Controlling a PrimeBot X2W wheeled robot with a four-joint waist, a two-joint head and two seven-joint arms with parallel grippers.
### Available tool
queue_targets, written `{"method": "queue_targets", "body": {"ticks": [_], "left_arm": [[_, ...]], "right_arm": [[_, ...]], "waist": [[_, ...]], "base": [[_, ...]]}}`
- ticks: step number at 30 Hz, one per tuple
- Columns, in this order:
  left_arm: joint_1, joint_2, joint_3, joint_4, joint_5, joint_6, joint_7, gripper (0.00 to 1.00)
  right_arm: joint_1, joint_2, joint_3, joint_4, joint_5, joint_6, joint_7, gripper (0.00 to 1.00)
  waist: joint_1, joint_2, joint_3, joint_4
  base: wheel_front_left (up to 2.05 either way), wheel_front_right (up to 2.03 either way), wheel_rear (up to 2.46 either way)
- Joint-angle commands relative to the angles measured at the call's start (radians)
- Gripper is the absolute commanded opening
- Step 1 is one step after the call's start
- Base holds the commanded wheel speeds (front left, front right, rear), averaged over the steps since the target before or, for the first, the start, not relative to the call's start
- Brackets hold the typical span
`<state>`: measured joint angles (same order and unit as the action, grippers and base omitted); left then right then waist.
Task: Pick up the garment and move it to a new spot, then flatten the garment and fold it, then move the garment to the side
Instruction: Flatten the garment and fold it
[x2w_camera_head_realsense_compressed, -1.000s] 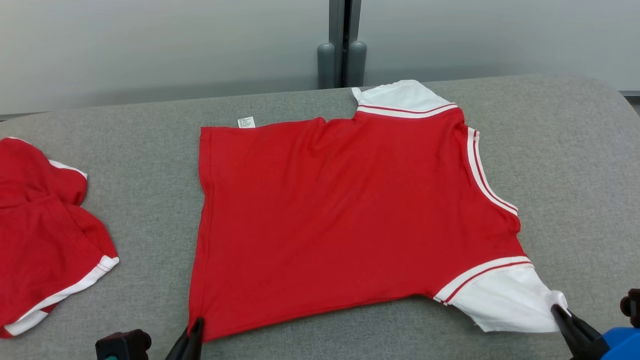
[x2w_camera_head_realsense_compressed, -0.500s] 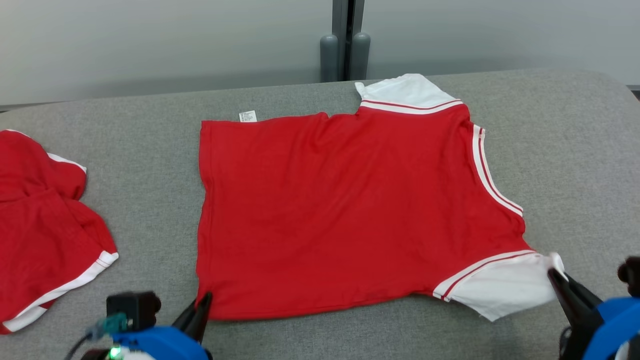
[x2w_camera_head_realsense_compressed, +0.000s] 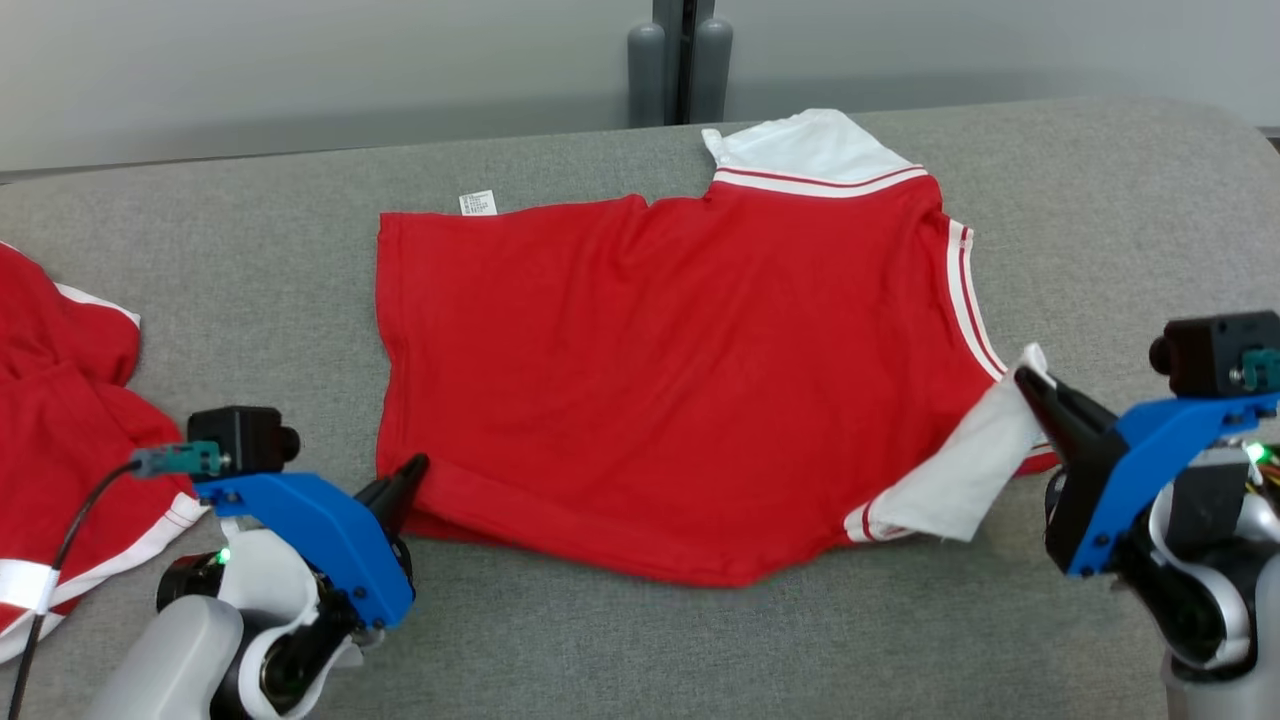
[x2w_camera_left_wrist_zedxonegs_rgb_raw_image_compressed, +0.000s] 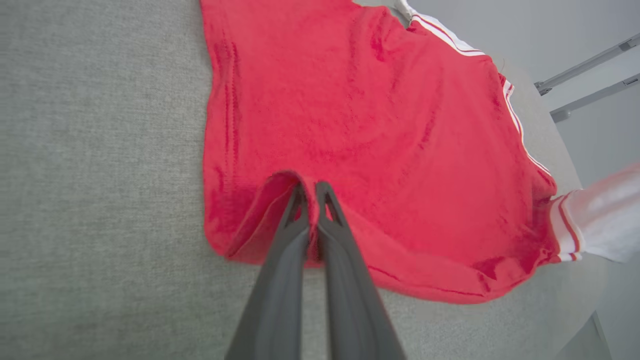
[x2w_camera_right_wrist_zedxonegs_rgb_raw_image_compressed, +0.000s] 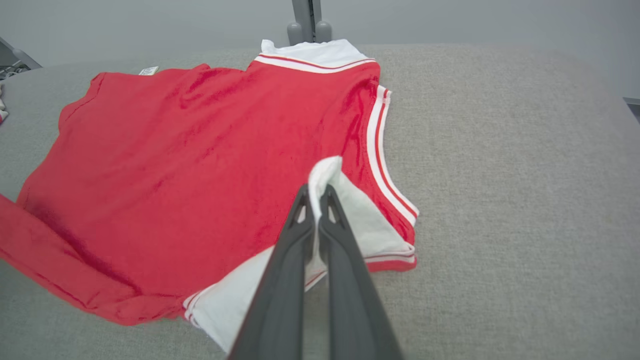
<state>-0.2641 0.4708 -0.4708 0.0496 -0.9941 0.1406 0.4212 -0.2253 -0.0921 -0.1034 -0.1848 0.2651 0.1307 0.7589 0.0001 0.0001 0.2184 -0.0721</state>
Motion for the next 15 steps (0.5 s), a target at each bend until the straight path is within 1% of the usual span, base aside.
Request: {"method": "queue_targets", "body": {"ticks": [1, 5, 8, 15], "left_arm": [[-0.020, -0.004, 0.007, 0.012, -0.004, -0.001, -0.004, 0.00], [-0.055, -0.037, 0.042, 0.086, -0.030, -0.002, -0.038, 0.00], [-0.082, -0.058, 0.055, 0.142, -0.038, -0.008, -0.058, 0.00], [-0.141, -0.091, 0.050, 0.248, -0.025, -0.033, -0.096, 0.00]], "right_arm": [[-0.026, -0.008, -0.004, 0.014, 0.003, 0.000, -0.012, 0.00], [-0.099, -0.004, -0.023, 0.107, 0.015, 0.000, -0.062, 0.00], [-0.144, -0.013, -0.031, 0.165, 0.010, 0.000, -0.095, 0.00], [-0.227, -0.037, -0.017, 0.269, 0.018, 0.000, -0.158, 0.00]], "waist": [[-0.0001, -0.0001, 0.006, -0.001], [-0.0001, -0.0001, 0.028, 0.006], [-0.0001, -0.0001, 0.046, 0.016], [-0.0001, -0.0001, 0.083, 0.034]], "base": [[0.00, 0.00, 0.00], [0.00, 0.00, 0.00], [0.00, 0.00, 0.00], [0.00, 0.00, 0.00]]}}
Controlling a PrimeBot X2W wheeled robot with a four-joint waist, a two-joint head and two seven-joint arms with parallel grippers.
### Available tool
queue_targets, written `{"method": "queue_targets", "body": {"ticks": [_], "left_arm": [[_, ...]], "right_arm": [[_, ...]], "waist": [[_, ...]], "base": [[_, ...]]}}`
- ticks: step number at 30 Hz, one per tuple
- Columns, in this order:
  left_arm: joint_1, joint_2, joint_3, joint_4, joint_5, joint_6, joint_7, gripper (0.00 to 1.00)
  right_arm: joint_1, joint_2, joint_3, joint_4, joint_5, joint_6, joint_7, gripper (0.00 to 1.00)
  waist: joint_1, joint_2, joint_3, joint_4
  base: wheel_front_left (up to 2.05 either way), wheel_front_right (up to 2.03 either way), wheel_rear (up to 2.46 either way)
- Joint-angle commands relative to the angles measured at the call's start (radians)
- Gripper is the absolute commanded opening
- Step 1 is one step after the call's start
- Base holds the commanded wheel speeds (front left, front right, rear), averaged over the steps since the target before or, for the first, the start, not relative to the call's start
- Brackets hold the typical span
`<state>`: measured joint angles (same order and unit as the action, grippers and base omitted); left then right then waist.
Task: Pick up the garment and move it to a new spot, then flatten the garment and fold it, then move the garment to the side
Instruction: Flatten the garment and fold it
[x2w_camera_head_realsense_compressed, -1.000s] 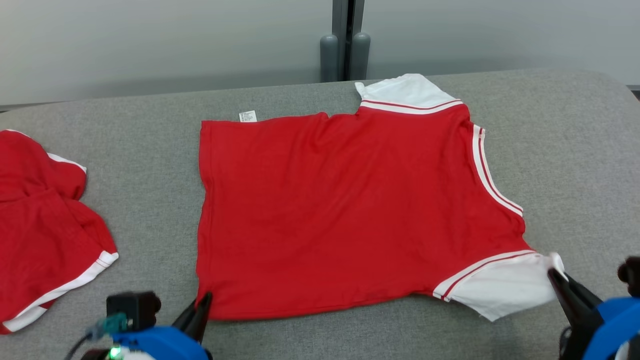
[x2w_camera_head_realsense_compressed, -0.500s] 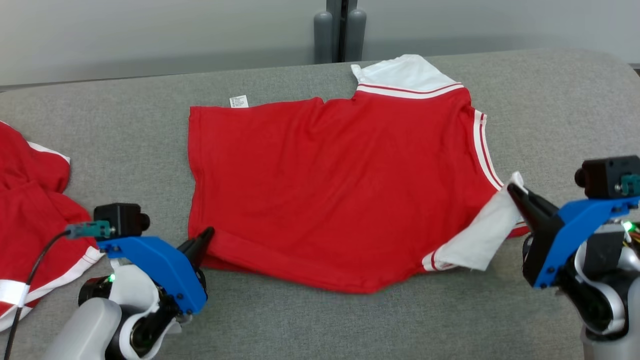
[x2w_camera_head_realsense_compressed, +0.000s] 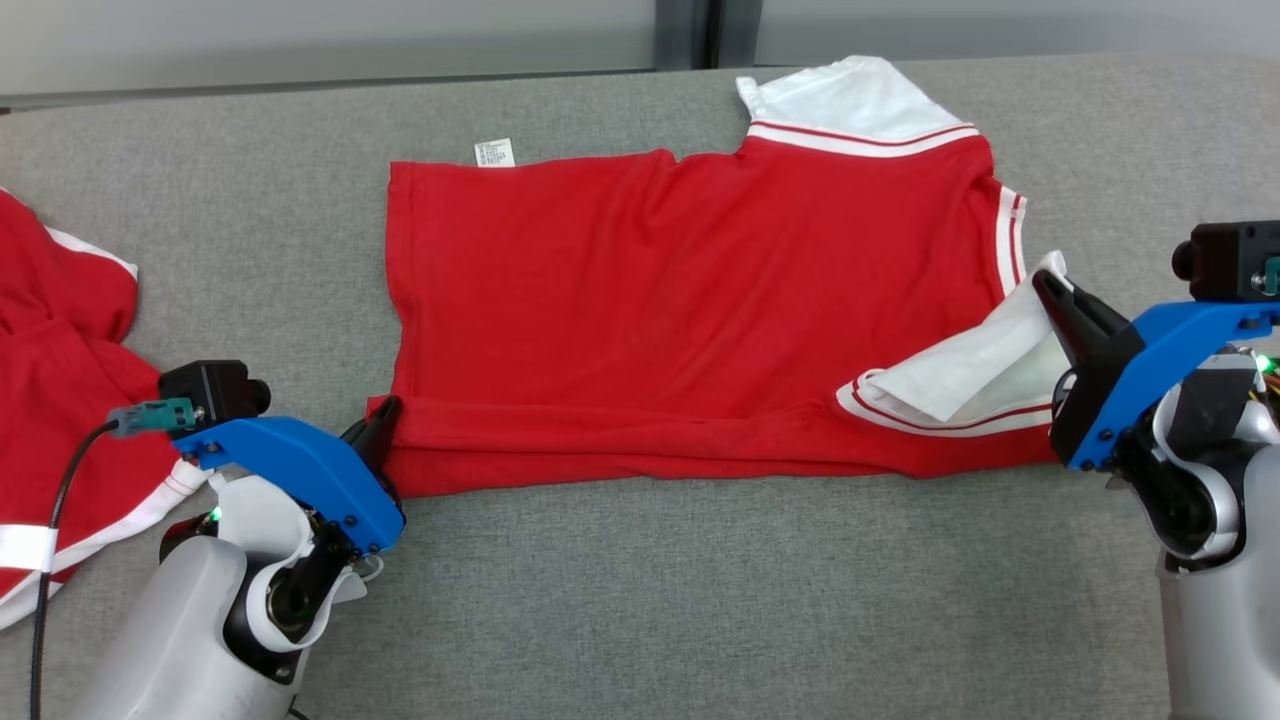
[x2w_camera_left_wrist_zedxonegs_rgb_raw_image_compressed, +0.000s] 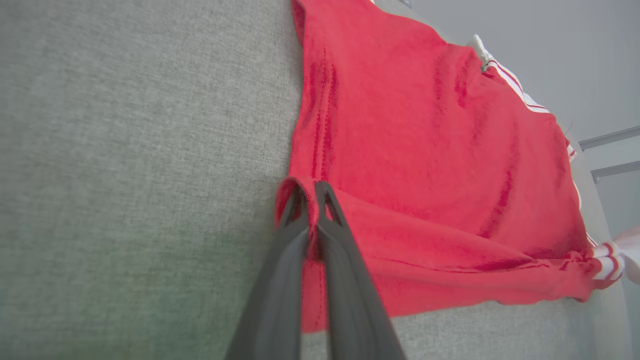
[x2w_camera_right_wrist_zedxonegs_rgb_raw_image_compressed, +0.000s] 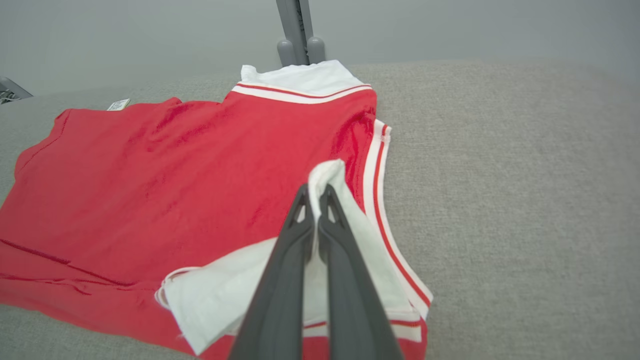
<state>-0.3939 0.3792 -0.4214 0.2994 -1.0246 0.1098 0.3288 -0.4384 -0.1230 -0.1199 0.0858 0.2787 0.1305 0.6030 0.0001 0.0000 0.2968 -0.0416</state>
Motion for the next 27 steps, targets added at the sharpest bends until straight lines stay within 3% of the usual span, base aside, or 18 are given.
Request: {"method": "queue_targets", "body": {"ticks": [1, 6, 7, 8, 9, 10, 11, 21, 27], "left_arm": [[-0.018, -0.004, 0.001, 0.009, 0.004, -0.005, -0.009, 0.00], [-0.040, -0.034, 0.006, 0.049, -0.003, -0.031, -0.047, 0.00], [-0.043, -0.041, 0.010, 0.057, -0.006, -0.034, -0.056, 0.14], [-0.046, -0.043, 0.009, 0.065, -0.003, -0.038, -0.063, 0.40], [-0.048, -0.045, 0.006, 0.075, 0.003, -0.040, -0.070, 0.71], [-0.049, -0.048, 0.003, 0.083, 0.007, -0.044, -0.076, 0.87], [-0.050, -0.051, 0.000, 0.092, 0.009, -0.047, -0.080, 1.00], [0.038, -0.080, 0.004, 0.099, 0.044, -0.047, -0.224, 1.00], [0.126, -0.094, -0.009, 0.073, 0.078, -0.021, -0.309, 1.00]], "right_arm": [[-0.023, -0.008, 0.003, 0.009, 0.004, 0.000, -0.012, 0.00], [-0.059, -0.017, 0.016, 0.054, 0.007, 0.000, -0.057, 0.00], [-0.064, -0.020, 0.020, 0.063, 0.009, 0.000, -0.064, 0.00], [-0.067, -0.025, 0.030, 0.072, 0.013, 0.000, -0.072, 0.00], [-0.075, -0.030, 0.032, 0.078, 0.015, 0.000, -0.088, 0.37], [-0.082, -0.034, 0.036, 0.086, 0.017, 0.000, -0.102, 0.81], [-0.086, -0.033, 0.036, 0.097, 0.022, 0.000, -0.118, 1.00], [-0.050, -0.027, 0.001, 0.139, 0.004, 0.000, -0.208, 1.00], [0.047, -0.004, -0.063, 0.100, -0.023, 0.000, -0.172, 1.00]], "waist": [[-0.0001, 0.0000, 0.009, 0.006], [-0.0001, 0.0000, 0.027, 0.021], [-0.0001, 0.0000, 0.029, 0.025], [-0.0001, 0.0000, 0.030, 0.027], [-0.0001, 0.0000, 0.031, 0.030], [-0.0001, 0.0000, 0.032, 0.032], [-0.0001, 0.0000, 0.032, 0.033], [-0.0001, 0.0000, -0.015, 0.045], [-0.0001, 0.0000, -0.050, 0.049]], "base": [[0.00, 0.00, 0.00], [0.00, 0.00, 0.00], [0.00, 0.00, 0.00], [0.00, 0.00, 0.00], [0.00, 0.00, 0.00], [0.00, 0.00, 0.00], [0.00, 0.00, 0.00], [0.00, 0.00, 0.00], [0.00, 0.00, 0.00]]}}
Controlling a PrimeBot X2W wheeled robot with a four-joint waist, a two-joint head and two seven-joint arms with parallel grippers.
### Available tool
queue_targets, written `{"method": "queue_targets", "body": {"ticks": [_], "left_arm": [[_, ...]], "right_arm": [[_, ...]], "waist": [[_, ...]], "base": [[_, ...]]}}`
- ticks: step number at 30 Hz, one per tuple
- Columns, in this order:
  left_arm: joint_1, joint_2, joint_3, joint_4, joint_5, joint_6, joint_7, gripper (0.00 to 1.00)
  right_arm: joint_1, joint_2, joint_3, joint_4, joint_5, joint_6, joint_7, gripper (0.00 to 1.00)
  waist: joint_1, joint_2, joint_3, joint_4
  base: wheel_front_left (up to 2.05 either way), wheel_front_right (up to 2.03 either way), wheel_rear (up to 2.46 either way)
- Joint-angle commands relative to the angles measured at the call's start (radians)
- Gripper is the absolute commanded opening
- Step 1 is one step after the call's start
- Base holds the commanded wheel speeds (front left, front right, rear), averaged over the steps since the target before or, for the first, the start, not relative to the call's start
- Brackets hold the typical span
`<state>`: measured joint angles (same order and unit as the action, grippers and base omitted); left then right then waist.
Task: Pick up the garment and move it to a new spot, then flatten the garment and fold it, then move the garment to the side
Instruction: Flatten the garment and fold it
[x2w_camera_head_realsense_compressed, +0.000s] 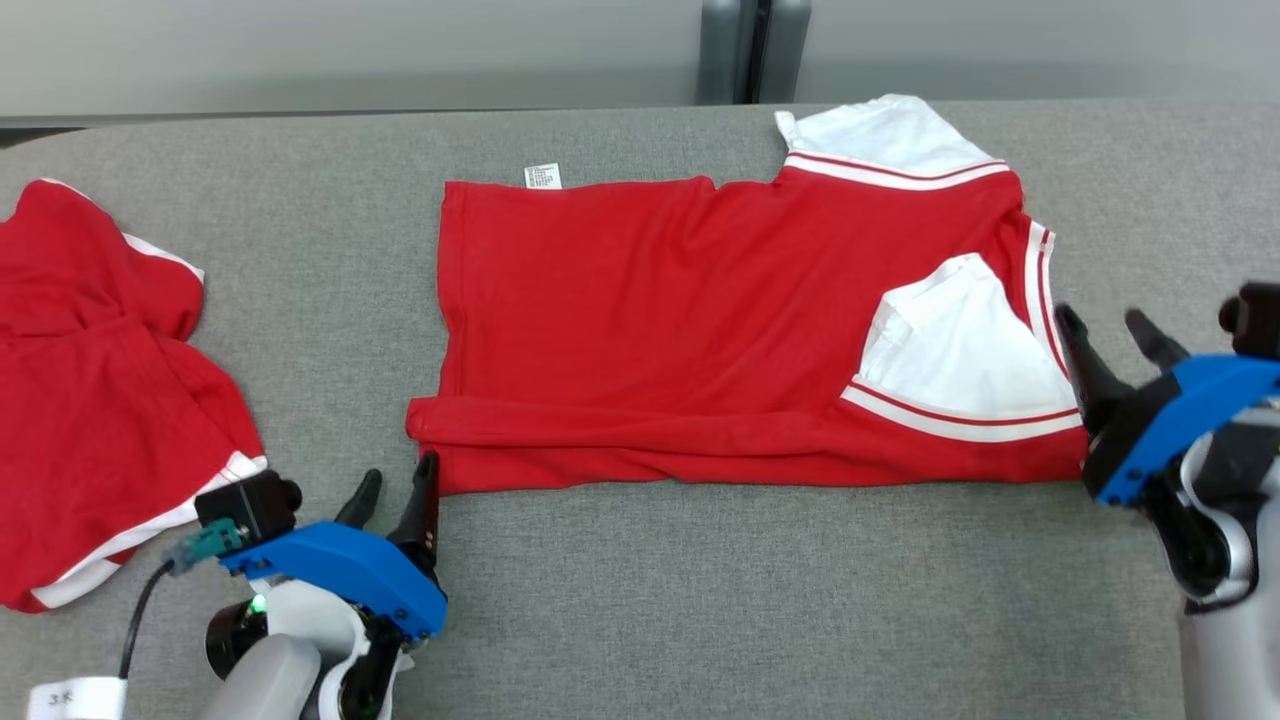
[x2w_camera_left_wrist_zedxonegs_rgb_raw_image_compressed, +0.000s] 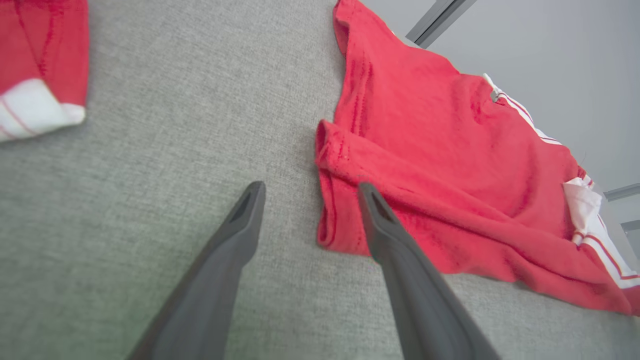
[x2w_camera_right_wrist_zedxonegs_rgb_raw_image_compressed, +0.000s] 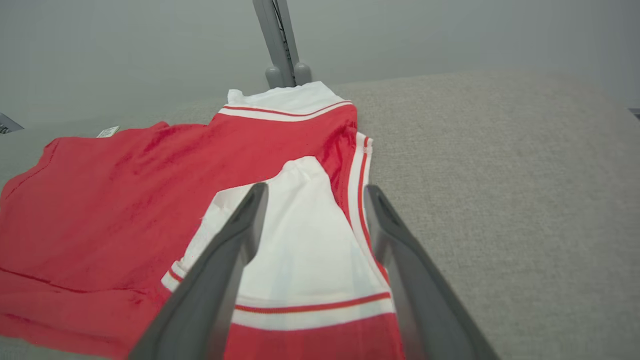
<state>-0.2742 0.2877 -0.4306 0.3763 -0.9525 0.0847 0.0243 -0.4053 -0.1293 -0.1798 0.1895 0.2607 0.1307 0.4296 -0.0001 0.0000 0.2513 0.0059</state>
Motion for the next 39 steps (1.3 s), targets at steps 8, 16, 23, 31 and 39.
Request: {"method": "queue_targets", "body": {"ticks": [8, 16, 23, 31, 39], "left_arm": [[-0.018, 0.001, -0.056, 0.035, 0.100, 0.058, -0.032, 1.00], [-0.068, -0.003, -0.105, 0.105, 0.173, 0.100, -0.036, 1.00], [-0.089, -0.017, -0.146, 0.170, 0.197, 0.107, 0.000, 1.00], [-0.071, -0.048, -0.192, 0.238, 0.171, 0.066, 0.085, 0.00], [-0.042, -0.035, -0.167, 0.189, 0.132, 0.037, 0.066, 0.00]], "right_arm": [[0.142, 0.054, -0.081, -0.036, -0.059, 0.000, 0.050, 1.00], [0.107, 0.076, -0.115, 0.070, -0.111, 0.000, 0.001, 1.00], [0.038, 0.079, -0.128, 0.186, -0.124, 0.000, -0.023, 1.00], [0.037, 0.087, -0.082, 0.281, -0.101, 0.001, 0.038, 0.00], [0.090, 0.079, -0.109, 0.183, -0.063, 0.000, 0.021, 0.00]], "waist": [[0.0001, 0.0000, -0.016, -0.002], [0.0001, 0.0000, 0.012, -0.022], [0.0001, 0.0000, 0.044, -0.016], [0.0001, 0.0000, 0.054, -0.009], [0.0001, 0.0000, 0.025, -0.014]], "base": [[0.00, 0.00, 0.00], [0.00, 0.00, 0.00], [0.00, 0.00, 0.00], [0.00, 0.00, 0.00], [0.00, 0.00, 0.00]]}}
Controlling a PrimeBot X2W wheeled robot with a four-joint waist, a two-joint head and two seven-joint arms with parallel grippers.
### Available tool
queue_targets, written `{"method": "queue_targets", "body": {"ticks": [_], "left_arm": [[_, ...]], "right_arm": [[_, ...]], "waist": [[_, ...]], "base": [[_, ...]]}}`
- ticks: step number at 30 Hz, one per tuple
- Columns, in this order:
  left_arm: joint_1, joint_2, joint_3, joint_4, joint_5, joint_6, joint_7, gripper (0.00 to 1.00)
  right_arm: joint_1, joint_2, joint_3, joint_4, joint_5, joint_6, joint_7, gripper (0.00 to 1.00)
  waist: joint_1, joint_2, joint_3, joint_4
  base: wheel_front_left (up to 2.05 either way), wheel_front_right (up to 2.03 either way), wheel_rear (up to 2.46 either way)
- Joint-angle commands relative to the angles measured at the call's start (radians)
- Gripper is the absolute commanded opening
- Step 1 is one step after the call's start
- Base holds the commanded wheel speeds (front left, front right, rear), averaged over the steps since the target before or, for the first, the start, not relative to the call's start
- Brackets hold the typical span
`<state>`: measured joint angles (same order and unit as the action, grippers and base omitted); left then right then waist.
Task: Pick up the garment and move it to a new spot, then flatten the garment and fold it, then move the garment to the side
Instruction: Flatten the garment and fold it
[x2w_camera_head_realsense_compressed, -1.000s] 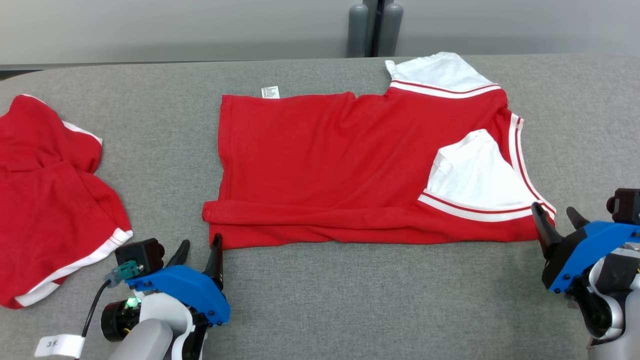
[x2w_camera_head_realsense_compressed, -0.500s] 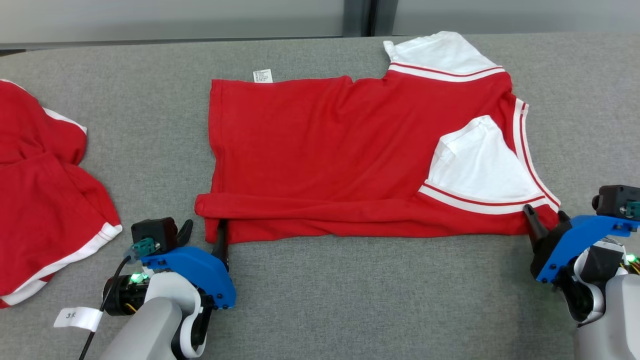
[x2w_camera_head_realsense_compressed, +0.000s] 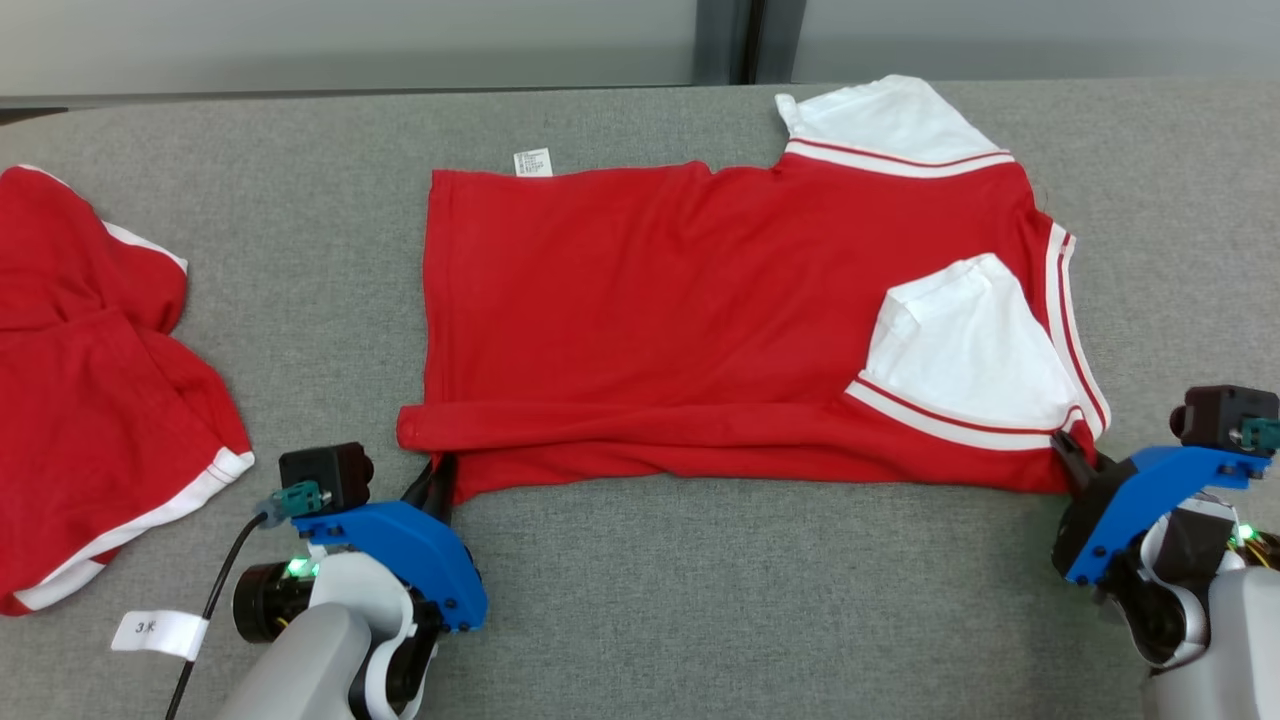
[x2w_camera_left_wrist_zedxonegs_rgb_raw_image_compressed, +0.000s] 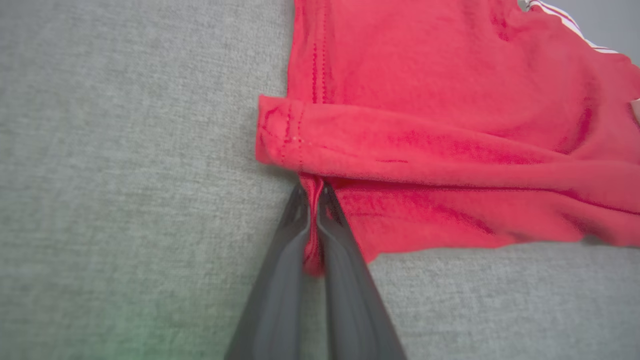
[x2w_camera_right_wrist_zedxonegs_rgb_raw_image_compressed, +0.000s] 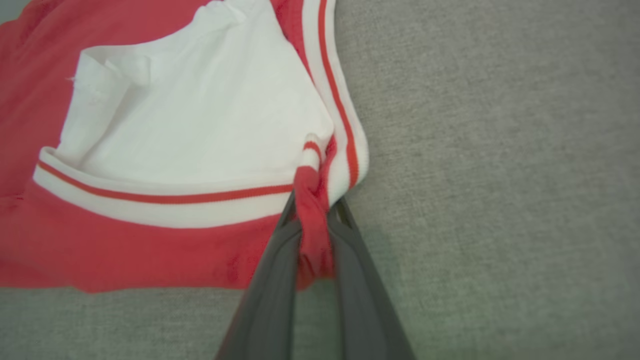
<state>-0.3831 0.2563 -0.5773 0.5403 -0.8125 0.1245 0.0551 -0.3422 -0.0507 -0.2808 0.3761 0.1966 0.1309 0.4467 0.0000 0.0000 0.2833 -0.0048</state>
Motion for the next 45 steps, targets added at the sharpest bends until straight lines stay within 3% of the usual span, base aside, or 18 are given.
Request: {"method": "queue_targets", "body": {"ticks": [1, 8, 18, 26, 27, 28, 29, 30, 31, 39, 45], "left_arm": [[0.067, -0.004, -0.020, 0.025, -0.008, -0.003, 0.035, 0.00], [0.129, 0.049, 0.026, -0.127, -0.056, 0.010, 0.037, 0.00], [0.305, 0.199, 0.048, -0.425, -0.075, 0.100, 0.131, 0.00], [0.433, 0.270, 0.058, -0.548, -0.097, 0.179, 0.193, 0.00], [0.441, 0.273, 0.059, -0.552, -0.093, 0.184, 0.187, 0.00], [0.447, 0.276, 0.059, -0.553, -0.089, 0.190, 0.184, 0.26], [0.450, 0.277, 0.059, -0.553, -0.084, 0.193, 0.178, 0.44], [0.452, 0.278, 0.058, -0.549, -0.080, 0.195, 0.177, 0.92], [0.453, 0.278, 0.055, -0.546, -0.077, 0.196, 0.176, 1.00], [0.370, 0.287, 0.043, -0.587, -0.056, 0.187, 0.208, 1.00], [0.191, 0.280, 0.033, -0.564, -0.009, 0.170, 0.253, 1.00]], "right_arm": [[0.027, 0.000, -0.008, -0.004, 0.001, 0.000, 0.004, 0.00], [0.111, -0.001, -0.030, -0.149, 0.044, 0.000, 0.038, 0.00], [0.343, -0.001, -0.010, -0.368, 0.159, 0.000, 0.119, 0.00], [0.428, -0.001, 0.006, -0.361, 0.207, 0.000, 0.084, 0.00], [0.434, -0.001, 0.009, -0.350, 0.205, 0.000, 0.084, 0.10], [0.441, -0.001, 0.013, -0.341, 0.203, 0.000, 0.085, 0.52], [0.441, -0.002, 0.012, -0.335, 0.206, 0.000, 0.080, 1.00], [0.440, -0.002, 0.013, -0.331, 0.210, 0.000, 0.076, 1.00], [0.437, -0.001, 0.018, -0.330, 0.212, 0.000, 0.076, 1.00], [0.317, -0.001, 0.029, -0.426, 0.116, 0.000, 0.113, 1.00], [0.133, -0.002, 0.053, -0.467, 0.036, 0.000, 0.194, 1.00]], "waist": [[0.0000, 0.0000, -0.007, -0.003], [0.0000, 0.0000, -0.054, -0.004], [0.0000, 0.0000, -0.106, -0.007], [0.0000, 0.0000, -0.117, -0.023], [0.0000, 0.0000, -0.118, -0.022], [0.0000, 0.0000, -0.119, -0.021], [0.0000, 0.0000, -0.120, -0.019], [0.0000, 0.0000, -0.121, -0.018], [0.0000, 0.0000, -0.123, -0.017], [0.0000, 0.0000, -0.118, -0.010], [0.0000, 0.0000, -0.082, 0.004]], "base": [[0.00, 0.00, 0.00], [0.00, 0.00, 0.00], [0.00, 0.00, 0.00], [0.00, 0.00, 0.00], [0.00, 0.00, 0.00], [0.00, 0.00, 0.00], [0.00, 0.00, 0.00], [0.00, 0.00, 0.00], [0.00, 0.00, 0.00], [0.00, 0.00, 0.00], [0.00, 0.00, 0.00]]}}
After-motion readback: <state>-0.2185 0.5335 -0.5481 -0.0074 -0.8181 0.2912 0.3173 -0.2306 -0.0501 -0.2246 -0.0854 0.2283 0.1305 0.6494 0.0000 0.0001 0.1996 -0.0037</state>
